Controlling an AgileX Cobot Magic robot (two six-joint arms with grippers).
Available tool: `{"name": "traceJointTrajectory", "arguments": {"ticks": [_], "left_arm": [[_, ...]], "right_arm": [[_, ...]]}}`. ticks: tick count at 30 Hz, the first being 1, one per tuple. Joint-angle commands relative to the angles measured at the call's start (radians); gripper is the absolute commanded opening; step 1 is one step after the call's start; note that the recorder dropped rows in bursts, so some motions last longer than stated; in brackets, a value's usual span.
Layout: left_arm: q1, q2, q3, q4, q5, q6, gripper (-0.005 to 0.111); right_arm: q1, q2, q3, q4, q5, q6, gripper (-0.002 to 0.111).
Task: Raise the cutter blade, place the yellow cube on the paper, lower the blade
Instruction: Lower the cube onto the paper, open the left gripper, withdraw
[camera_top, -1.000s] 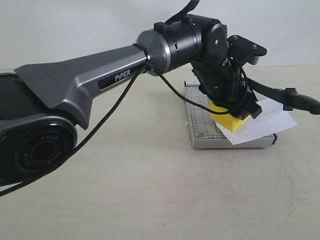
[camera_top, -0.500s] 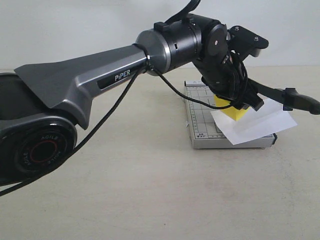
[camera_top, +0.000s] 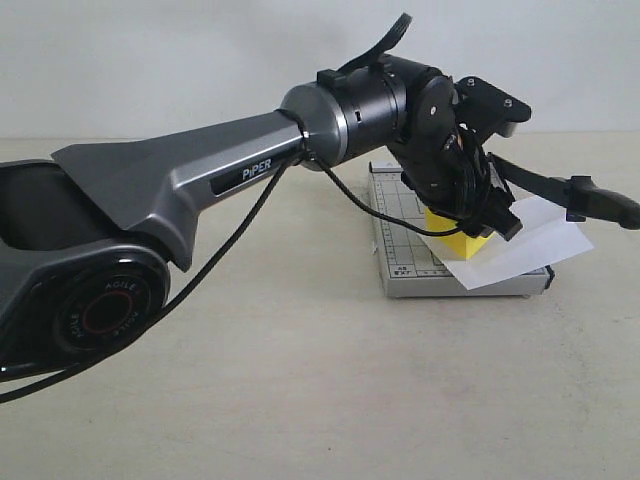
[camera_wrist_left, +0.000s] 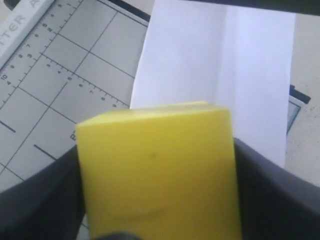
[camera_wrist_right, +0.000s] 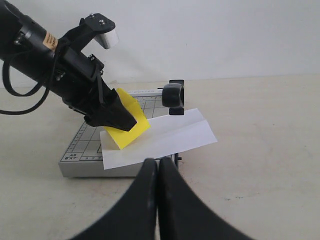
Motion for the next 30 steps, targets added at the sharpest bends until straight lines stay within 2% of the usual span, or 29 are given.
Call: {"name": "traceJointTrajectory", "arguments": {"ticks": [1, 3, 5, 9, 12, 24, 30], "left_arm": [[0.003, 0.002, -0.007, -0.001, -0.011, -0.008, 0.024], [0.003, 0.002, -0.007, 0.005, -0.015, -0.008, 0.026], [0.003, 0.002, -0.007, 0.006, -0.015, -0.003, 0.033], [0.003, 0.002, -0.007, 0.006, -0.026, 0.015, 0.058], [0.003, 0.002, -0.007, 0.006, -0.039, 0.015, 0.069], [0.003, -0.009, -0.007, 0.006, -0.029, 0.015, 0.071], [0.003, -0.067, -0.007, 0.056, 0.000, 0.005, 0.070]], "right_arm": [[0.001, -0.006, -0.001, 0.001, -0.006, -0.003, 0.000], [0.001, -0.006, -0.001, 0.001, -0.006, -0.003, 0.000], [0.001, -0.006, -0.001, 0.001, -0.006, -0.003, 0.000], [0.001, -0.006, -0.001, 0.001, -0.006, -0.003, 0.000], [0.001, -0.006, -0.001, 0.001, -0.006, -0.003, 0.000], [0.001, -0.006, -0.001, 0.001, -0.006, -0.003, 0.000], [0.001, -0.006, -0.001, 0.001, -0.006, -0.003, 0.000]]}}
